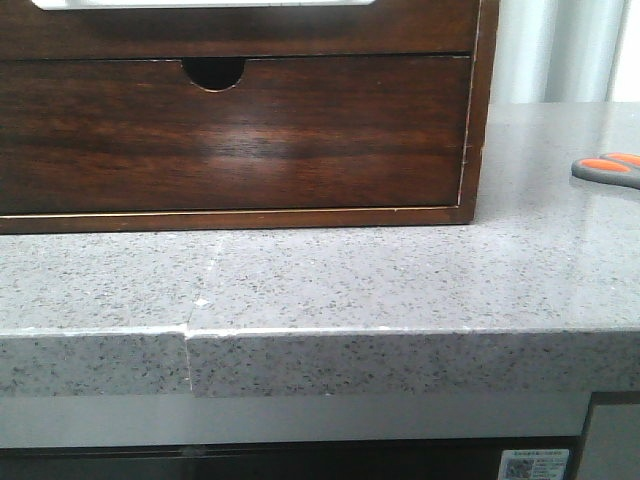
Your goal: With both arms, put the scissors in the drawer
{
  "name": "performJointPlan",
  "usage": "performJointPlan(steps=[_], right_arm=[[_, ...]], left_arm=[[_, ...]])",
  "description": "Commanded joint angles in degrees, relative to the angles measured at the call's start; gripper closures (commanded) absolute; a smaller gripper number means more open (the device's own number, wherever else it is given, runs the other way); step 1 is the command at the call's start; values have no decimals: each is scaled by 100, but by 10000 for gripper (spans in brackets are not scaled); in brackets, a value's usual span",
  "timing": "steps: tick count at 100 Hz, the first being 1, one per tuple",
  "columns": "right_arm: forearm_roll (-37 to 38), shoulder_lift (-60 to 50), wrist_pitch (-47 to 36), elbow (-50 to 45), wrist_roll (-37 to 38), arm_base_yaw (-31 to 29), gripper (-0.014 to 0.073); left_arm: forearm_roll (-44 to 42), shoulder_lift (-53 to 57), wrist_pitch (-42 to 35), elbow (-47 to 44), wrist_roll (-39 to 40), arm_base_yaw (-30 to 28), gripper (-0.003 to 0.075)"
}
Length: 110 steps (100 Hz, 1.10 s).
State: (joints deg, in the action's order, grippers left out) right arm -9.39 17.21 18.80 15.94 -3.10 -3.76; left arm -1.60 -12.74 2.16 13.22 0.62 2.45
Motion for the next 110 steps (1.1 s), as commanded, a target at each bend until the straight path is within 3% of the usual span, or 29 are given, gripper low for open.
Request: performJointPlan(steps=[1,6,17,38,57,83,110], right_arm=[[-52,108,-499,196,-2,-5,654],[-52,108,-499,196,-2,1,654],[-52,108,-524,196,-2,1,654],[-52,108,-587,196,-2,1,654],[-52,108,-587,196,-2,1,654],[-52,108,-587,196,-2,1,654],[-52,108,-587,196,-2,1,654]], left_arm=[[9,-214,-853,223,28,-13,407],[9,-299,-1148,223,28,-13,370],[-202,-484,-1797,236,28,19,371],[-1939,-1415,-1825,778,28,523,374],[-3653,-2614,-1930,1311,28,1536,374],[-5304,-4037,-1638,2183,6,2678,374],[-6475,-4880,-1046,2815,6,3042,374]])
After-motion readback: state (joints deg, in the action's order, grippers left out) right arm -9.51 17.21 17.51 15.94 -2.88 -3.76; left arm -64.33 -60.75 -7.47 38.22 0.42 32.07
